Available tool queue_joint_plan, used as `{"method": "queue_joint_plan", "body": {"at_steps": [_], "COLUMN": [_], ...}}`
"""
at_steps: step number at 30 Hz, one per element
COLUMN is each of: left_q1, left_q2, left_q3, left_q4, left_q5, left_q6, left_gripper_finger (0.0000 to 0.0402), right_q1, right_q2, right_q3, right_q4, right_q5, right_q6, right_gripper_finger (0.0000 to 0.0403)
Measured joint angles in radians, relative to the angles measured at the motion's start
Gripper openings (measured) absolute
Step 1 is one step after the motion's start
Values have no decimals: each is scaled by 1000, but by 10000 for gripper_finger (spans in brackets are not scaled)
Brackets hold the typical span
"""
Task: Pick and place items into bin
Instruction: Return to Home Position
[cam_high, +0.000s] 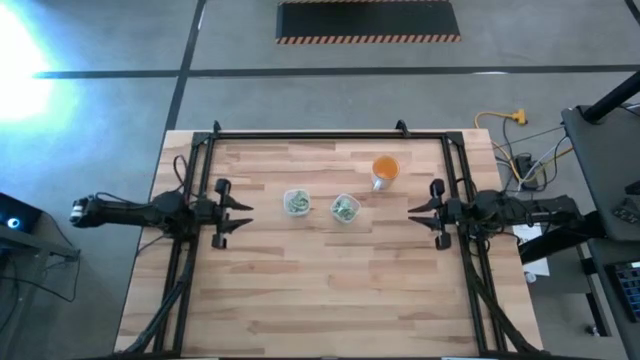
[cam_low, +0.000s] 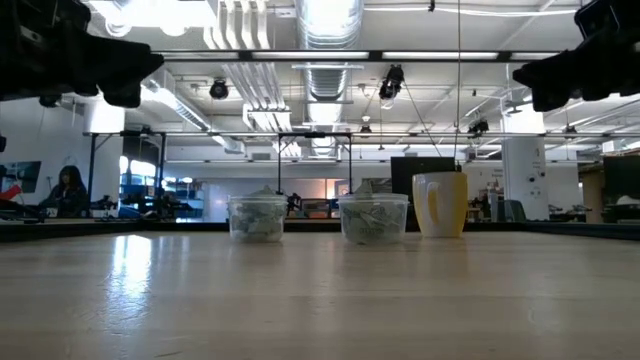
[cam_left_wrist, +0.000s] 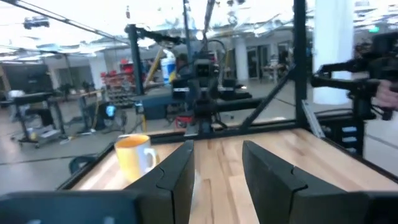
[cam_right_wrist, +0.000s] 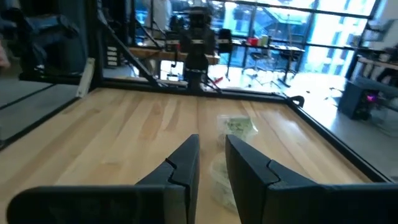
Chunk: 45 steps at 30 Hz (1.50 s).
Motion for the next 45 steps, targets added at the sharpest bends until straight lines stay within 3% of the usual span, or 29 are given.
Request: {"method": "queue_joint_plan", "body": {"at_steps": [10, 17, 24, 31, 45], "left_q1": [0, 0, 0, 0, 0], "left_q2": [-160, -150, -148, -121, -63], "left_q3": [-1, -2, -2, -2, -3], "left_q4": [-148, -176, -171, -172, -169], "left_q5": [27, 41, 45, 46, 45], "left_q6": [11, 45, 8, -105, -105], "left_gripper_finger": [118, 118, 118, 118, 118], "right_q1": [0, -45, -144, -151, -151], "right_q2": [-39, -39, -32, -16, -17], "right_q3": [-42, -90, -97, -97, -97], "right_q4": [12, 112, 121, 121, 118], "right_q5": [22, 1, -132, -132, -109], "right_q6": [-29, -78, -94, -109, -101], "right_gripper_finger": [68, 68, 68, 68, 68]}}
